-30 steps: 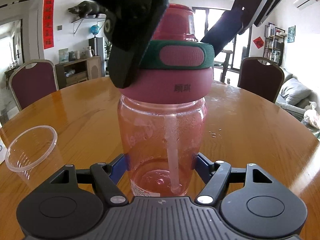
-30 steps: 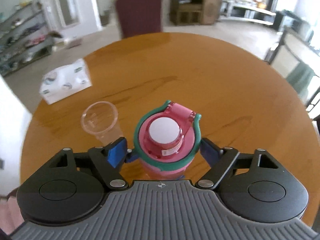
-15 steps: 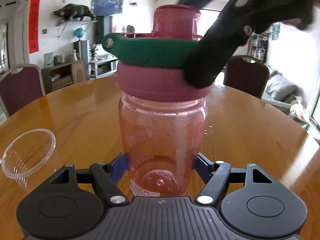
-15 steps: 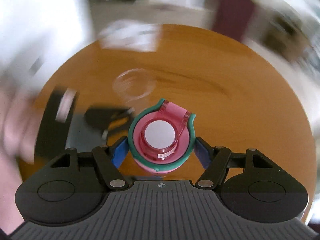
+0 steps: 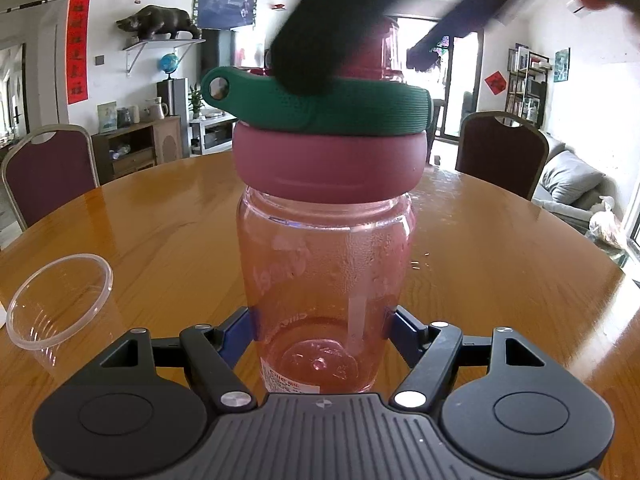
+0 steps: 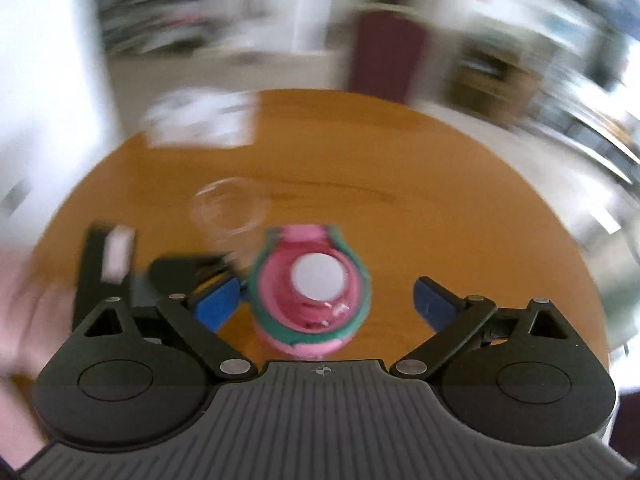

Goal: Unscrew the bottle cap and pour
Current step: 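Hold the bottle with the left tool while the right tool twists the cap again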

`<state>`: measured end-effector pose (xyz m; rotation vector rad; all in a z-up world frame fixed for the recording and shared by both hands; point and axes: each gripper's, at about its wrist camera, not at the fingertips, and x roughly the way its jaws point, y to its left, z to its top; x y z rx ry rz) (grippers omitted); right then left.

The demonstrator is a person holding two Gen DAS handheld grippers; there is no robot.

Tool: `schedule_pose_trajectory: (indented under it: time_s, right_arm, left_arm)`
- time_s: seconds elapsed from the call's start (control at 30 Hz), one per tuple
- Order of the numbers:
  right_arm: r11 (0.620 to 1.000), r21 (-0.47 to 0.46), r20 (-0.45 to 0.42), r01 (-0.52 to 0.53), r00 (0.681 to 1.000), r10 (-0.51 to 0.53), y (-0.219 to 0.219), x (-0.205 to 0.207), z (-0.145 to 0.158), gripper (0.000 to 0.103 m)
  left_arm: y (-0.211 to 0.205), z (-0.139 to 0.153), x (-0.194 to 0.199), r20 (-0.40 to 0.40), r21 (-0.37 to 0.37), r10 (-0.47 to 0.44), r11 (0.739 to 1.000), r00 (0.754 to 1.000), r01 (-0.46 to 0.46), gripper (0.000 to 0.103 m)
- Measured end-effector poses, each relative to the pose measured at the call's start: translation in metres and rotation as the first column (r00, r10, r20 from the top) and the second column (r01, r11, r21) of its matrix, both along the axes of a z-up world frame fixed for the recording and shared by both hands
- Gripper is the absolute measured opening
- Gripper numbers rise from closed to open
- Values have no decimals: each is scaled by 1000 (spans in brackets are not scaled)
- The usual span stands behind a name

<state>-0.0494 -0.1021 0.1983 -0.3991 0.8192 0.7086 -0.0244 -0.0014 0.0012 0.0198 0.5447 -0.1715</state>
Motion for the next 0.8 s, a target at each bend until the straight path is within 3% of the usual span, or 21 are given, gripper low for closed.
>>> schedule_pose_trajectory:
  time_s: [0.07,0.17,0.23,0.37,0.5,0.7,0.8]
  right_arm:
    - [991,79,-84,108,991,-101,-1,-1,-1,97]
    - [986,40,-76,159,985,-156,11,-4,-6,92]
    - [984,-13,-58,177,983,-177,19,-7,-12,78]
    - [978,-76,-31,195,980,-198,30,-14,-25,75]
    - [974,-75,5,213,977,-213,31,-18,-27,70]
    - [998,-54,-43,23,999,-25,9,1,-13,69]
    - [973,-25,-40,-229,973,228,-6,16,-13,68]
  left_arm:
    - [-1,0,0,-1,2,3,1000,1000,-3,71]
    - [-2,2,0,-3,3,8,1000,1000,-8,71]
    - [-2,2,0,-3,3,15,1000,1000,-15,71]
    - [-4,3,-1,-3,7,22,1000,1000,-22,71]
    - [-5,4,1,-5,1,25,1000,1000,-25,71]
    - [4,3,-1,8,-10,-7,1000,1000,7,71]
    - [8,2,-1,15,-12,-23,1000,1000,23,71]
